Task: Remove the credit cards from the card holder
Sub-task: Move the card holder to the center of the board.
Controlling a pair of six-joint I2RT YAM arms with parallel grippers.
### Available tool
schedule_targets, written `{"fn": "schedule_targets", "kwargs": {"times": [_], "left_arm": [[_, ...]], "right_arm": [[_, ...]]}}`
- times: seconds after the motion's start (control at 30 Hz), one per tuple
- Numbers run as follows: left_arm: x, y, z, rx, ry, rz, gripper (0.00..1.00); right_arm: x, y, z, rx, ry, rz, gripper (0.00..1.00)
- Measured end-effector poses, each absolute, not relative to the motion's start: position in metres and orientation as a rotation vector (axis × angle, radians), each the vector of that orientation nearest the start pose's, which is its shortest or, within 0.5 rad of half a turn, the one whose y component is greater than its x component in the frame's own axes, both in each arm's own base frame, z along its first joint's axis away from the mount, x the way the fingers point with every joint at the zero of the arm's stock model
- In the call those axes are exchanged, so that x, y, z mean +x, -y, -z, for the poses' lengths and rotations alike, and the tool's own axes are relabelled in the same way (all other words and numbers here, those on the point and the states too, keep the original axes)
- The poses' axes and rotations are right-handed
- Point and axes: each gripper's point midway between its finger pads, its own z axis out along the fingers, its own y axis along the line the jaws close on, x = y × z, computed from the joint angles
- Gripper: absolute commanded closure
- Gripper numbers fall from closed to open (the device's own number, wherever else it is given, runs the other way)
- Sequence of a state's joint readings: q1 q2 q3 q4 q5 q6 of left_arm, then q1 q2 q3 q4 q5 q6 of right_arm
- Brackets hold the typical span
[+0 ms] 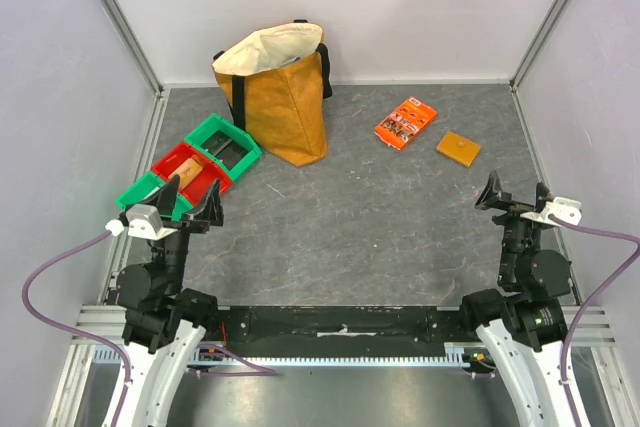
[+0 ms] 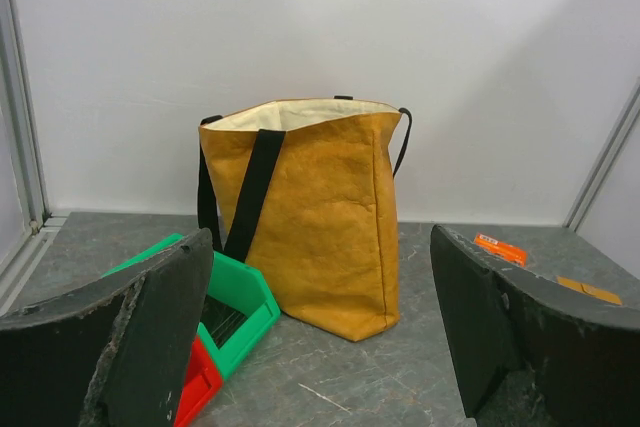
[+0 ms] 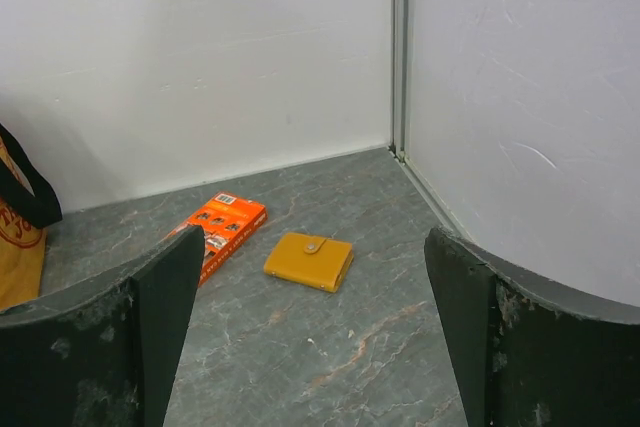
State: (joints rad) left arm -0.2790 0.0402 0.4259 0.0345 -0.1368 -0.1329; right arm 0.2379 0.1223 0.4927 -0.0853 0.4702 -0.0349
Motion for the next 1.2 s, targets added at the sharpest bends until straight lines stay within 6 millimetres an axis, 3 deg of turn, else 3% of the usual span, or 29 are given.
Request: {"fn": "schedule_targets", "kwargs": {"times": [0.23,0.33,0.43,0.6,0.67,0.8,0.93,1.1,1.17,1.2], "left_arm": [[0.201,0.039,-0.336,-0.037,-1.158,0.289,0.06],[0.201,0.040,-0.336,-0.035,-1.158,0.300,0.05],[0.201,0.041,-0.336,-0.037,-1.157,0.307,0.06],[0.198,0.041,-0.338,-0.039,-1.149,0.314,0.06],[0.198,0.042,-0.338,-0.038,-1.147,0.318,0.06],[0.197,0.043,-0.338,-0.034,-1.147,0.323,0.06],[0.197,0.045,-0.338,-0.028,-1.146,0.332,0.07],[0.197,0.046,-0.338,-0.025,-1.146,0.338,0.07],[0.196,0.046,-0.338,-0.024,-1.146,0.338,0.07],[0.196,0.046,-0.338,-0.024,-1.146,0.338,0.07]], "right_arm": [[0.221,0.026,-0.318,0.233,-1.357,0.104,0.02],[0.236,0.014,-0.320,0.214,-1.417,0.055,0.02],[0.266,-0.007,-0.310,0.181,-1.529,-0.012,0.02],[0.326,-0.046,-0.253,0.122,-1.805,-0.097,0.02],[0.347,-0.061,-0.219,0.117,-1.943,-0.133,0.02],[0.378,-0.071,-0.163,0.172,-2.139,-0.164,0.02],[0.398,-0.038,-0.129,0.383,-2.206,-0.192,0.02],[0.417,0.032,-0.113,0.728,-2.122,-0.190,0.02],[0.429,0.072,-0.103,0.920,-2.028,-0.230,0.09],[0.430,0.079,-0.098,0.962,-2.017,-0.248,0.12]]}}
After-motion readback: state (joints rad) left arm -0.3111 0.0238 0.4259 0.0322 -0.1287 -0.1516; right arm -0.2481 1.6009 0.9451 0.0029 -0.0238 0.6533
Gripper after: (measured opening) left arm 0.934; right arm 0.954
